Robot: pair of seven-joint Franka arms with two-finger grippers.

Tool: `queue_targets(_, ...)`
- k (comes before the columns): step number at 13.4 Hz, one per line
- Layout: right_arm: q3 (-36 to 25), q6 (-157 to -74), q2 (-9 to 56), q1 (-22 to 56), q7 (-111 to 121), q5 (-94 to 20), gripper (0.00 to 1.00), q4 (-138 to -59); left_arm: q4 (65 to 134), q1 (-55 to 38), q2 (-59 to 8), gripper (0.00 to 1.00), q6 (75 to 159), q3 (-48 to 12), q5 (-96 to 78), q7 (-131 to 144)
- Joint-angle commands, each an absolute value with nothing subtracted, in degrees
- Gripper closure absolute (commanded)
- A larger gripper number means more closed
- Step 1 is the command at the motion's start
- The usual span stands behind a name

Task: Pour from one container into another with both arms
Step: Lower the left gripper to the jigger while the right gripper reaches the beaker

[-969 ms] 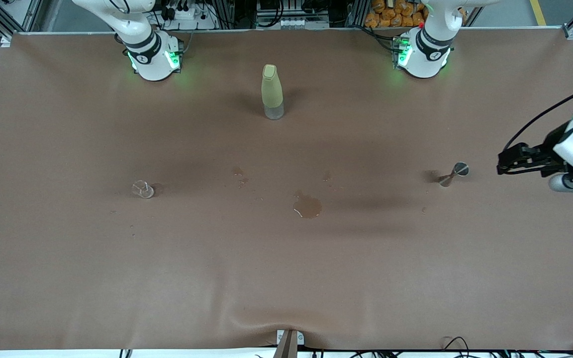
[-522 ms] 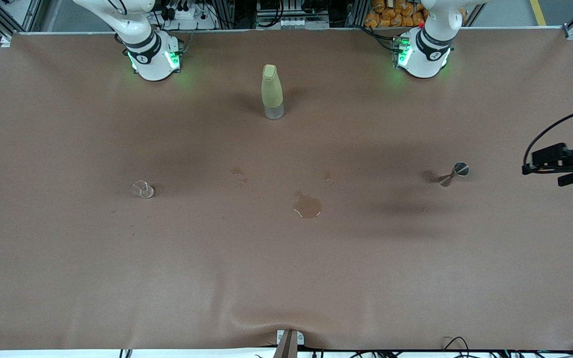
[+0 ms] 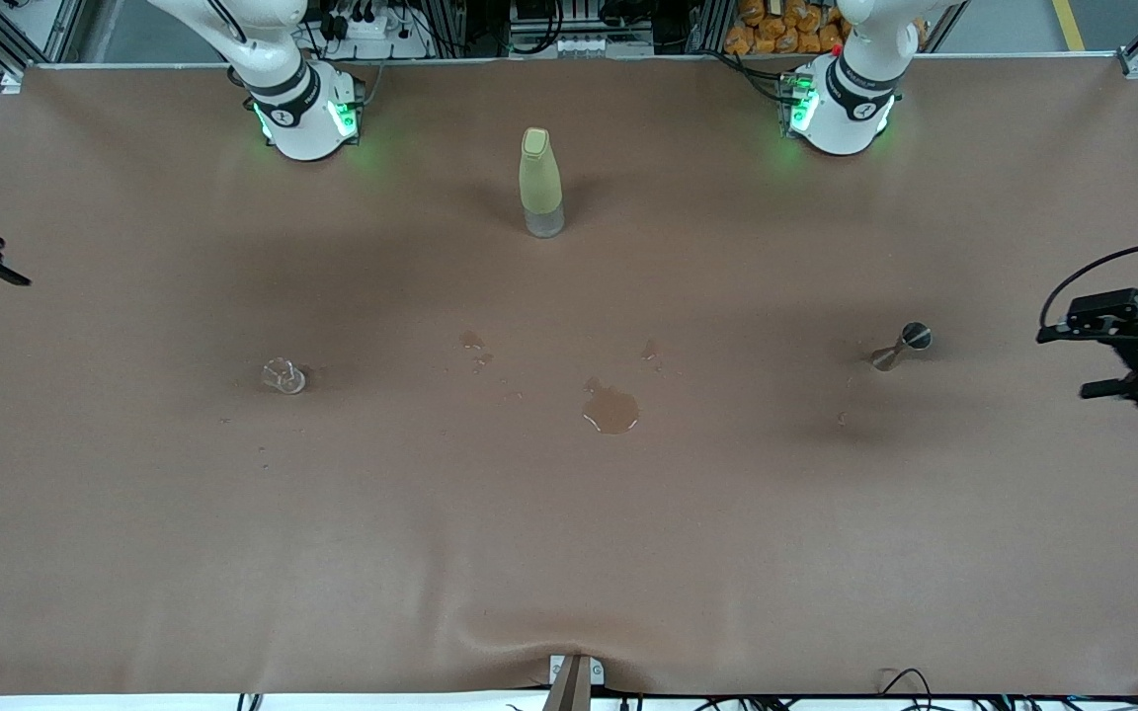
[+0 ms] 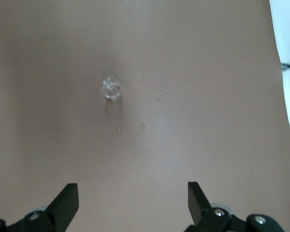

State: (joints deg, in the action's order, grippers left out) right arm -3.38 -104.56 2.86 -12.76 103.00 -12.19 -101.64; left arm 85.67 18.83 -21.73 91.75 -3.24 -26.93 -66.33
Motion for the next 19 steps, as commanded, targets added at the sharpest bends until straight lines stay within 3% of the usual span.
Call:
queue_targets(1,-2.64,-106.43,5.25,-15.55,111.42,-20.1,0.0,-104.68,85.95,20.92,-25.39,0.0,89.39,-3.69,-32.24,-79.67)
queue_targets(11,-5.53,-108.2,19.31,-16.52,140.85,-48.49,0.0,-112.67,94.92,27.95,-34.71,0.0,88.77,-3.87,-40.16,-125.04)
queue_targets(19,-6.33,-94.94,34.52,-21.09,159.77,-60.81,0.0,-112.33,98.26,29.97,-41.83,0.0,88.95,-3.78,-46.84,-144.21)
